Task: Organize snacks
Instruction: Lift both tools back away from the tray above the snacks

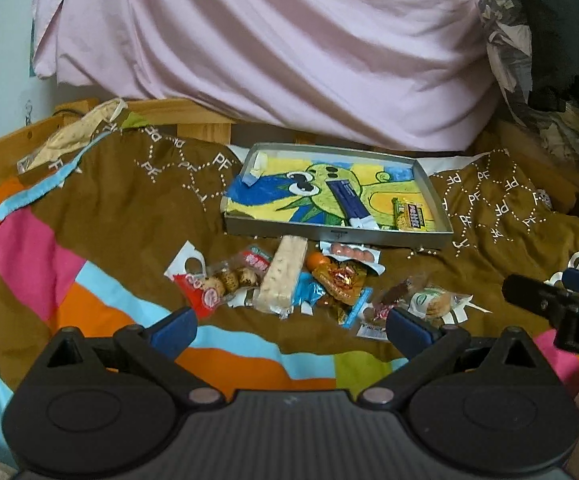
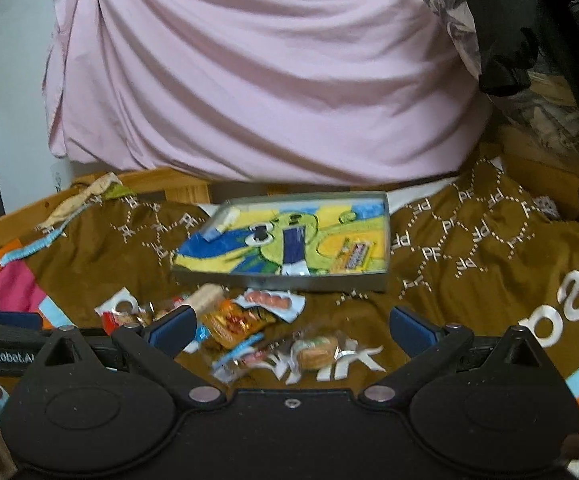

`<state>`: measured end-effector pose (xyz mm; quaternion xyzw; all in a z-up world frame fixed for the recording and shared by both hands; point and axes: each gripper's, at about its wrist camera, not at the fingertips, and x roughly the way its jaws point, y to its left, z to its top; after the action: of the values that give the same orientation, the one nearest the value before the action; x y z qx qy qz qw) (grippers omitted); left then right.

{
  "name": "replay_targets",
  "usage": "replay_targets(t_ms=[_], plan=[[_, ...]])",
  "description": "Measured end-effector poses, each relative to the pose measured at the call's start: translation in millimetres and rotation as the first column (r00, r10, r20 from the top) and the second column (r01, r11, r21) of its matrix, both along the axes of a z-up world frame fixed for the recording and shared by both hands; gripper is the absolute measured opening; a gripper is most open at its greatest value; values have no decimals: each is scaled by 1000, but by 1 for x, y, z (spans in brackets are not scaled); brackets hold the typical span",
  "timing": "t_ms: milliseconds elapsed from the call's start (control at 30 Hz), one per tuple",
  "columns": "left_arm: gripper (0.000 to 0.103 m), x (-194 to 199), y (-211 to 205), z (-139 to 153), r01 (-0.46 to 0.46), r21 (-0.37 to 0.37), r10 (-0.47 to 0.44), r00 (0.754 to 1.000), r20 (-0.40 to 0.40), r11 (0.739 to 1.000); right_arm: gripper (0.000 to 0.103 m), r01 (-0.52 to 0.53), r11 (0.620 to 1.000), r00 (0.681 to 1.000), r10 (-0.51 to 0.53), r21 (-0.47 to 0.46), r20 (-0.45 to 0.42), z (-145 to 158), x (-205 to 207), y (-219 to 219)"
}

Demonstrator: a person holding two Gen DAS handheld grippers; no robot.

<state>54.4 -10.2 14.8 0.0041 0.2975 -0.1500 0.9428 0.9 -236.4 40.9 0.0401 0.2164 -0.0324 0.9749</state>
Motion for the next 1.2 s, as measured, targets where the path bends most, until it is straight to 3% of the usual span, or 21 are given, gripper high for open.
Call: replay_targets(t_ms=[400,933,1200], plan=[[103,0,2,-13,-1,5,2,997,-76,1000,102,13,997,991,-23,-75,-133,-16,9,8],[103,2,0,-14,-2,17,4,996,-89,1000,102,24,998,986,-32,-54,-165,-15,11,4],[103,17,-6,-17,24,-11,-25,985,-172,1000,102,26,999,978,-33,-36,-207,-16,22,0]])
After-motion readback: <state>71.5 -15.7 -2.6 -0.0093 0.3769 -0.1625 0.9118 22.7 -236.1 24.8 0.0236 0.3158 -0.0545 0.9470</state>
